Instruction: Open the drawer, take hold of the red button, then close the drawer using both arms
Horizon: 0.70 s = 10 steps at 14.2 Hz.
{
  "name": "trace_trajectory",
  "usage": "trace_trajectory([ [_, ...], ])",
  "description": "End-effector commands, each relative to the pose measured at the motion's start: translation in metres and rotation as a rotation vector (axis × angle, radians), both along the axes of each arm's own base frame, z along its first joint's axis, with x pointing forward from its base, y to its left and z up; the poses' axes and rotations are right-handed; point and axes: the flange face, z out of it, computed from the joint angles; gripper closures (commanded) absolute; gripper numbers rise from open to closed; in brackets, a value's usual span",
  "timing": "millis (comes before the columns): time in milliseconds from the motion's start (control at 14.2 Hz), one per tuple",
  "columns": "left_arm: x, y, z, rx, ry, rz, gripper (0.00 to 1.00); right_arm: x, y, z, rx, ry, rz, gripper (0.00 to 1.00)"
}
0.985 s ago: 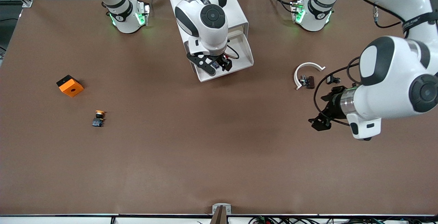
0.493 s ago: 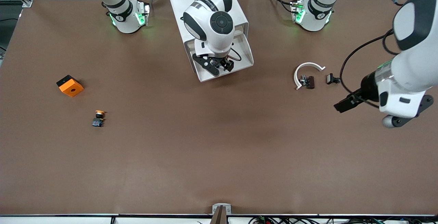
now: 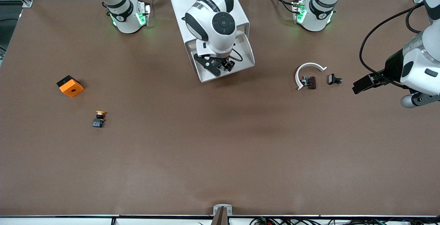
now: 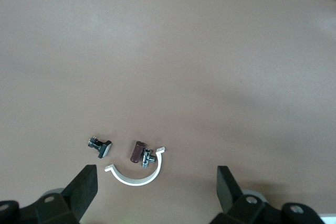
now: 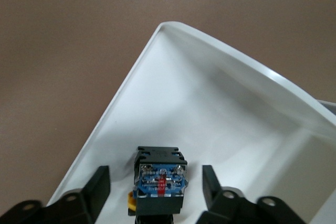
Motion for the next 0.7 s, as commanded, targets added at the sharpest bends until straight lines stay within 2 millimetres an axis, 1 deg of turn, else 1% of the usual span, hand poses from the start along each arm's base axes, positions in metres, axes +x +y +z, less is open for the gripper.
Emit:
trace_trajectory([
  [0,-0.012,0.012,0.003,0.004,0.008,-0.037,0.00,-0.001,0.000,-0.001,-0.013,-0.010,-0.012,0.45],
  [70,-0.016,0.021,0.005,-0.003,0.010,-0.029,0.00,-0.001,0.001,0.000,-0.008,-0.014,-0.012,0.79],
  [141,-0.019,0.034,0.005,-0.011,0.009,-0.021,0.00,-0.001,0.001,0.000,-0.009,-0.013,-0.010,1.00],
  [282,-0.027,0.044,0.010,-0.041,0.007,-0.034,0.00,0.003,-0.002,0.003,-0.006,-0.014,-0.013,1.00],
  [352,-0.031,0.049,0.010,-0.048,0.012,-0.031,0.00,0.009,-0.006,0.011,0.005,-0.019,-0.014,1.00],
  [422,-0.038,0.053,0.011,-0.055,0.012,-0.028,0.00,0.017,-0.011,0.017,0.012,-0.025,-0.025,1.00],
  [493,-0.044,0.053,0.009,-0.050,0.005,-0.037,0.00,0.027,-0.018,0.024,0.026,-0.030,-0.029,1.00],
  [633,-0.059,0.046,0.006,-0.009,-0.006,-0.063,0.00,0.052,-0.036,0.046,0.062,-0.038,-0.009,1.00],
])
